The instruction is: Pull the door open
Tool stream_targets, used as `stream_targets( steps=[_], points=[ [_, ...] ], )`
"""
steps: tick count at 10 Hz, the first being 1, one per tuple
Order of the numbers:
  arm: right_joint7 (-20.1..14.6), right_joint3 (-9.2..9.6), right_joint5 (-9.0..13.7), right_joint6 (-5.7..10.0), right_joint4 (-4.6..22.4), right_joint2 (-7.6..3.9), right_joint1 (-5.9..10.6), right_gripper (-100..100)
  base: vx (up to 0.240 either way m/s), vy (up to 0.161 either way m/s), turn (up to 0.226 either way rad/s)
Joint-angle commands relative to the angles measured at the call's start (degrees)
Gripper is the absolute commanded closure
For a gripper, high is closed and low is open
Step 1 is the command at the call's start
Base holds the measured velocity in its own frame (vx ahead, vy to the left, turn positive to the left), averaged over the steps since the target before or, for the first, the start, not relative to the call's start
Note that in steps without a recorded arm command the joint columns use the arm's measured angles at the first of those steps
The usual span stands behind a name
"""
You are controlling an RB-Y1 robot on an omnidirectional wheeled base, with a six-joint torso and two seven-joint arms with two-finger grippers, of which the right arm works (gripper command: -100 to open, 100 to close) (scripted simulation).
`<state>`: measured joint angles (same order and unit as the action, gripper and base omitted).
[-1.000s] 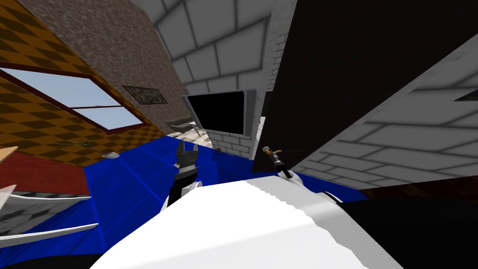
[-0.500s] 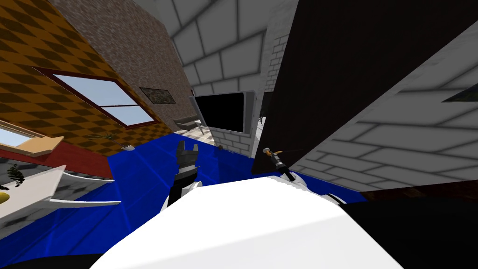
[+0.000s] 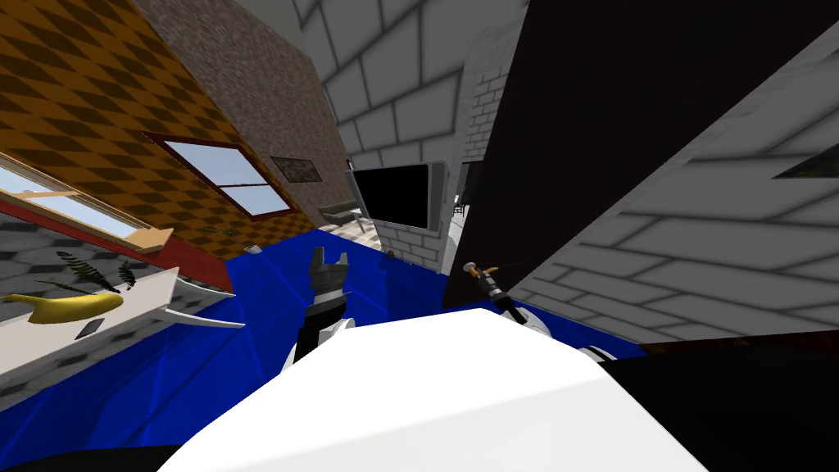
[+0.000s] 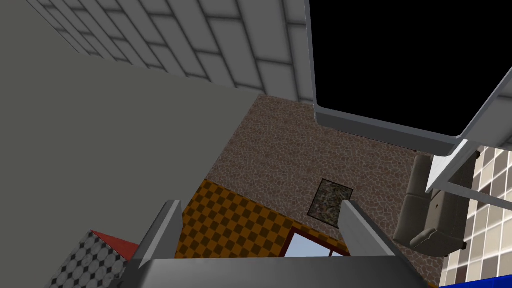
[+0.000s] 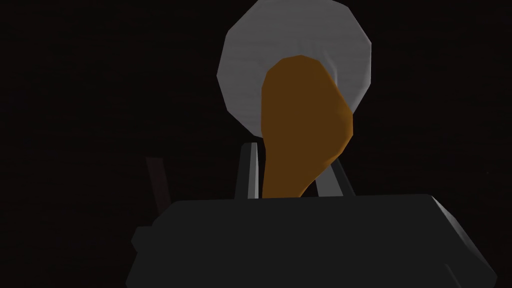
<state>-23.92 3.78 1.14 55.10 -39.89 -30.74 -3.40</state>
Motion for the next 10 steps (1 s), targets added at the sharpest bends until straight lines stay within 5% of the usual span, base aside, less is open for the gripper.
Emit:
stream_targets(
  steps=[1, 2, 10],
  points=[
    [-1.1, 0.57, -0.2, 1.77, -0.7, -1.21, -1.34, 100, -0.214, -0.094, 0.146],
    [-0.6, 0.35, -0.1, 0.88, -0.5, -0.66, -0.82, 100, -0.1, -0.047, 0.036],
    [-3.2, 1.41, -0.3, 9.31, 2.0, -3.72, -4.88, 100, -0.185, -0.079, 0.166]
  ],
)
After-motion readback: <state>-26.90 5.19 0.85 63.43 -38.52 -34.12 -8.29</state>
